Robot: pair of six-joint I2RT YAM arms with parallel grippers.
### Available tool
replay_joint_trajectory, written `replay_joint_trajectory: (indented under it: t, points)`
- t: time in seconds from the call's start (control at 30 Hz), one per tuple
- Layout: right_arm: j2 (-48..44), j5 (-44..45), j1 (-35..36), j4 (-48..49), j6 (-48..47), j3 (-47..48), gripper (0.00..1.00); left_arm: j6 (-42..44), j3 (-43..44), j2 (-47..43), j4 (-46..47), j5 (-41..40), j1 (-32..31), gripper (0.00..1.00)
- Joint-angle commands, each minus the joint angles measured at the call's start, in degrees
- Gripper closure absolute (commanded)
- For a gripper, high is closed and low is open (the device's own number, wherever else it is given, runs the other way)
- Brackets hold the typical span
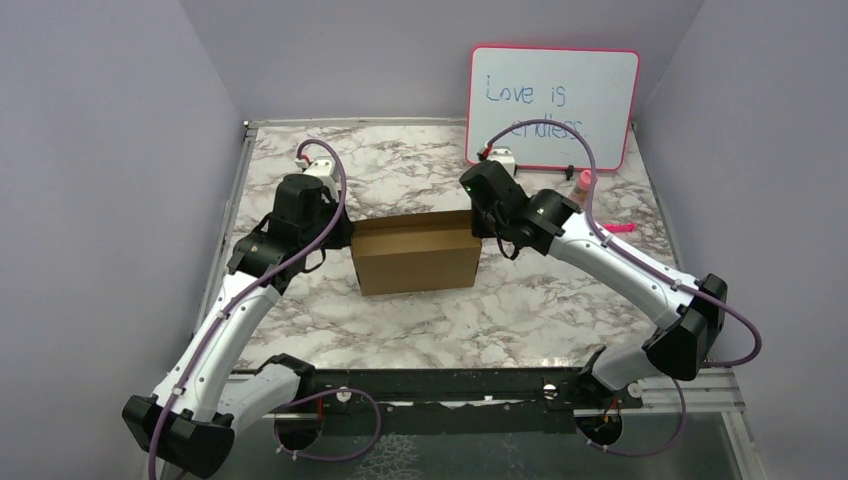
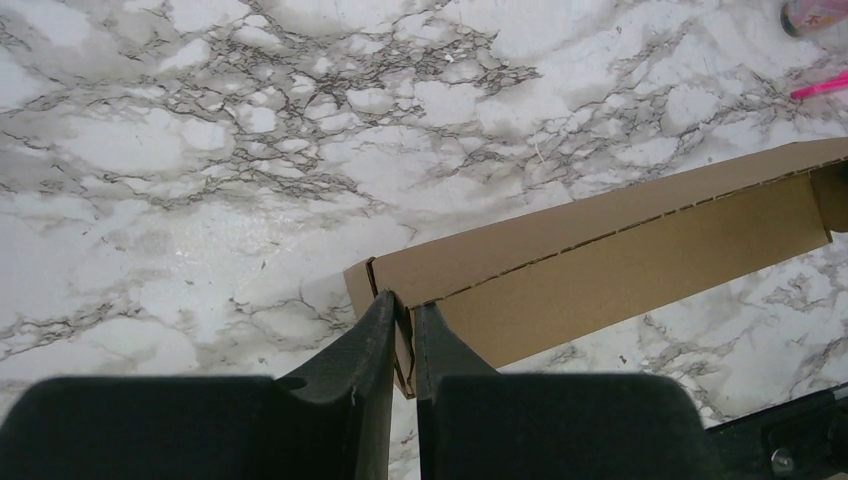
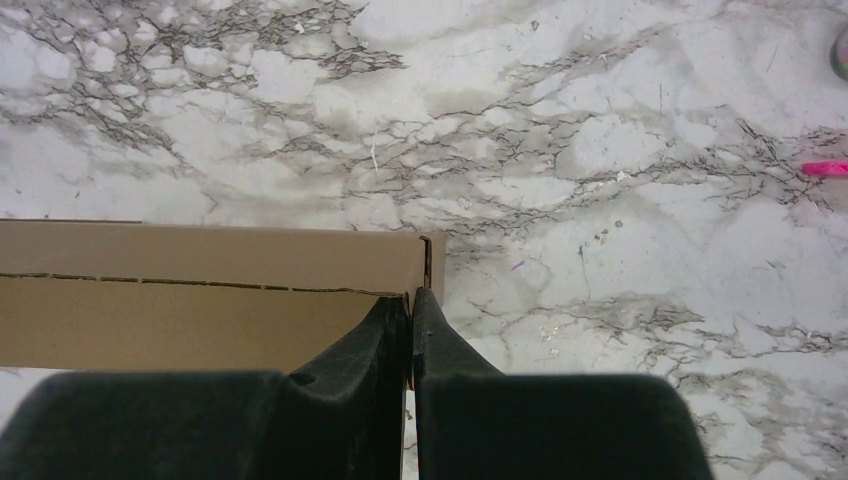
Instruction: Fold the paper box
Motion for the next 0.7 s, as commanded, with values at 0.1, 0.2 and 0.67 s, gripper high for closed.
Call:
replay_joint_trajectory:
  t: [0.1,0.2,0.67]
  points:
    - [-0.7,-7.5,1.0,6.2,3.9,-6.8,0.91,-8.5,-5.0,-0.9,2.9,1.4,-5.0,0.89]
    - [-1.7,-8.8,1.0,8.5,5.0,-9.2,0.91,-11.1,-6.8,-1.7,5.1,0.8,-6.6,0.9]
    - [-3.3,-8.2,1.0,14.5,6.6,-17.7,0.9,-17.9,-18.0,-6.7,10.8,-4.7,-10.9,0.9]
